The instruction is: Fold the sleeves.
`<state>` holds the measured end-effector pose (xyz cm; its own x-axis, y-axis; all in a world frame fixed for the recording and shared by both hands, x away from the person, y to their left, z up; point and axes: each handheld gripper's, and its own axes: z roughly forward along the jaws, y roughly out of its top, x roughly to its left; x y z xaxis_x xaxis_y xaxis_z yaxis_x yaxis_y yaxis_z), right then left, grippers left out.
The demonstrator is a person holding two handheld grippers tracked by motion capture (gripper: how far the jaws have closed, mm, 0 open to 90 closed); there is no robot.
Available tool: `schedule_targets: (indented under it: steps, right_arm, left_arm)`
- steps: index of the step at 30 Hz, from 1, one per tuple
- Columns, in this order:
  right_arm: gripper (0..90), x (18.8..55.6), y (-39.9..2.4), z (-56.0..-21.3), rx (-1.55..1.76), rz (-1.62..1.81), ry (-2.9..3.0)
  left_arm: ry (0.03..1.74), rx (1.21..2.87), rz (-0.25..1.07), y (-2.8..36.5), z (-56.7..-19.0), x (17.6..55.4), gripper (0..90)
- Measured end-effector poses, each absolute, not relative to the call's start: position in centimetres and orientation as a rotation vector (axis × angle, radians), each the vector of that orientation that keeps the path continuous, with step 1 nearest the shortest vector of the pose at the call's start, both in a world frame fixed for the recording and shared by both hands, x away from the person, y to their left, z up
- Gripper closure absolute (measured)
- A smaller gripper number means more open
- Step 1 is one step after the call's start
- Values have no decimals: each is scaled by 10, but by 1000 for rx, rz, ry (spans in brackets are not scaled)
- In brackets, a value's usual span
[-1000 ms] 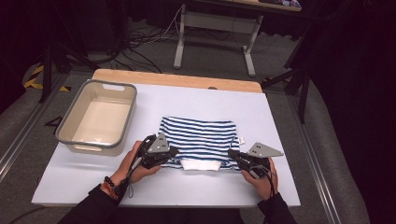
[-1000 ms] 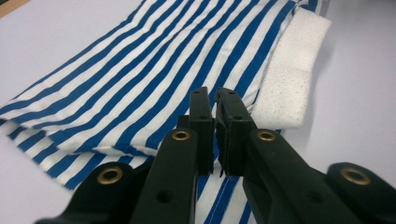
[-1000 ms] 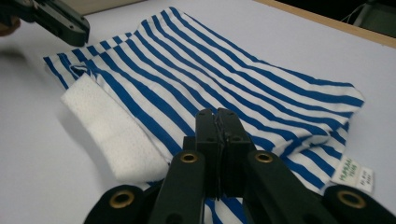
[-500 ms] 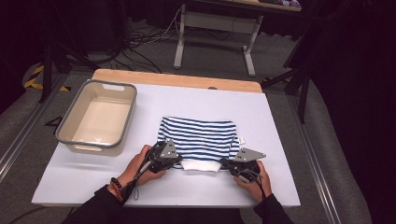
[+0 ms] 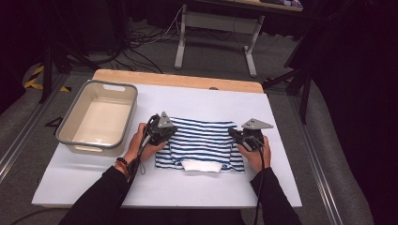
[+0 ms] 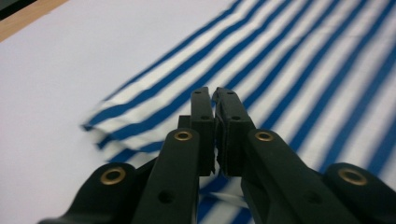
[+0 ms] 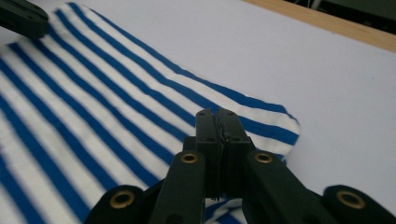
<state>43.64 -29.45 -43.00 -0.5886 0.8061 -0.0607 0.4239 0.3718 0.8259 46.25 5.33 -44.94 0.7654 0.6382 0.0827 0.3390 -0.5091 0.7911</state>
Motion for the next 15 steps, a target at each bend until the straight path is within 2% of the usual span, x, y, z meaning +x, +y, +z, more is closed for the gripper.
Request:
schedule_targets:
  steps: [4, 15]
  right_arm:
    - [880, 456, -300, -446, 1136, 1045, 2138]
    - [900, 462, -305, -455, 1204, 909, 2121]
  left_arm:
    - [788, 2170, 470, 53, -462, 476, 877]
    - [820, 2197, 515, 51, -463, 476, 879]
